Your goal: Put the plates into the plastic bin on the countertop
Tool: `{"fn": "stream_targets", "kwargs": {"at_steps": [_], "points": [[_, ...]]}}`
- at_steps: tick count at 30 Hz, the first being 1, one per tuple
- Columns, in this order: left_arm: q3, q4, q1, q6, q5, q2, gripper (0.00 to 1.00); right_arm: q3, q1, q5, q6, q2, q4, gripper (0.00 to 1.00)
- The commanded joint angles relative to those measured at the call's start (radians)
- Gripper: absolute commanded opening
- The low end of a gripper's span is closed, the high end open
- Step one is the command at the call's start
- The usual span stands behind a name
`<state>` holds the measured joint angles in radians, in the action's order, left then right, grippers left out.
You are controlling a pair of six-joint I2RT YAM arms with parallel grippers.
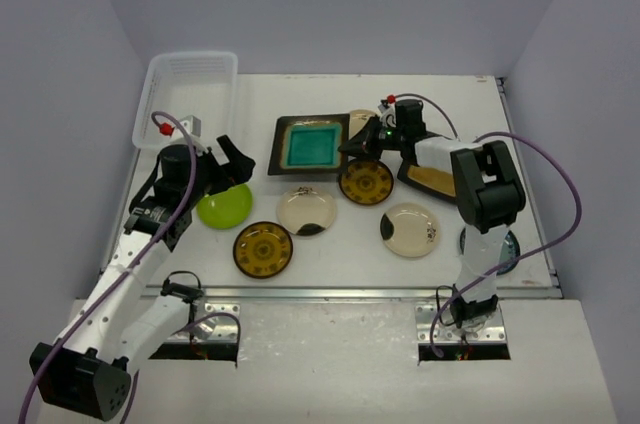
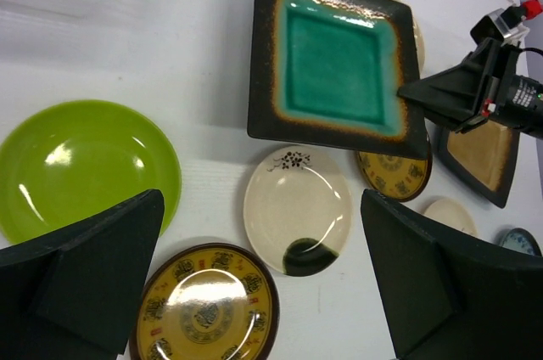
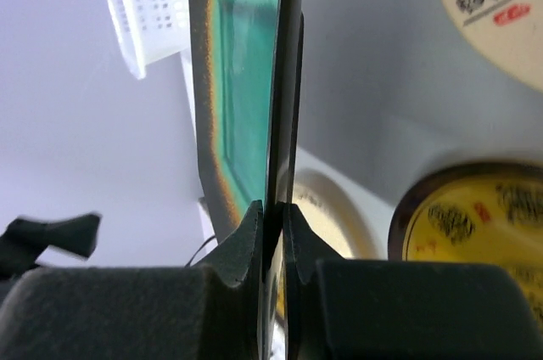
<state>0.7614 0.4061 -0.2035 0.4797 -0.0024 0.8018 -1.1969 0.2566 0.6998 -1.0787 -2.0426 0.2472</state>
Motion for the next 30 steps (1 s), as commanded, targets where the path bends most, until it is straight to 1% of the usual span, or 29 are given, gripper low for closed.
{"fn": "stream_targets", "kwargs": {"at_steps": [1, 4, 6, 10, 15, 18, 21, 22, 23, 24, 25, 26, 27, 29, 30], "points": [[-0.009, -0.134, -0.006, 0.087, 0.098, 0.064, 1.0, 0.027, -0.013, 0.214, -0.051, 0.203, 0.251, 0.0], [0.01, -0.201, -0.006, 0.114, 0.174, 0.151, 1.0, 0.057, -0.013, 0.279, -0.036, 0.272, 0.269, 0.0], [0.02, -0.249, -0.005, 0.123, 0.261, 0.196, 1.0, 0.073, -0.014, 0.321, -0.061, 0.294, 0.312, 0.0], [0.045, -0.313, -0.005, 0.135, 0.351, 0.284, 0.99, 0.095, -0.014, 0.391, -0.127, 0.318, 0.426, 0.0], [0.036, -0.377, -0.005, 0.16, 0.403, 0.304, 0.87, 0.122, -0.013, 0.434, -0.19, 0.337, 0.507, 0.0], [0.042, -0.438, -0.005, 0.166, 0.44, 0.299, 0.76, 0.13, -0.012, 0.442, -0.189, 0.34, 0.509, 0.0], [0.059, -0.448, -0.005, 0.159, 0.448, 0.289, 0.74, 0.137, -0.012, 0.446, -0.184, 0.34, 0.509, 0.0], [0.065, -0.448, -0.005, 0.156, 0.45, 0.285, 0.72, 0.139, -0.012, 0.447, -0.183, 0.339, 0.51, 0.0], [0.068, -0.449, -0.005, 0.153, 0.453, 0.28, 0.66, 0.141, -0.013, 0.449, -0.182, 0.337, 0.512, 0.0], [0.067, -0.454, -0.005, 0.15, 0.456, 0.276, 0.55, 0.144, -0.013, 0.45, -0.183, 0.338, 0.516, 0.0], [0.067, -0.456, -0.005, 0.149, 0.456, 0.273, 0.48, 0.146, -0.013, 0.452, -0.184, 0.337, 0.521, 0.0], [0.065, -0.463, -0.005, 0.15, 0.456, 0.271, 0.37, 0.146, -0.01, 0.456, -0.187, 0.337, 0.531, 0.0], [0.063, -0.469, -0.005, 0.154, 0.456, 0.27, 0.32, 0.146, -0.011, 0.457, -0.196, 0.335, 0.539, 0.0], [0.061, -0.482, -0.005, 0.164, 0.463, 0.276, 0.27, 0.146, -0.011, 0.462, -0.211, 0.33, 0.563, 0.0], [0.057, -0.497, -0.005, 0.173, 0.471, 0.283, 0.17, 0.145, -0.011, 0.468, -0.222, 0.328, 0.579, 0.0]]}}
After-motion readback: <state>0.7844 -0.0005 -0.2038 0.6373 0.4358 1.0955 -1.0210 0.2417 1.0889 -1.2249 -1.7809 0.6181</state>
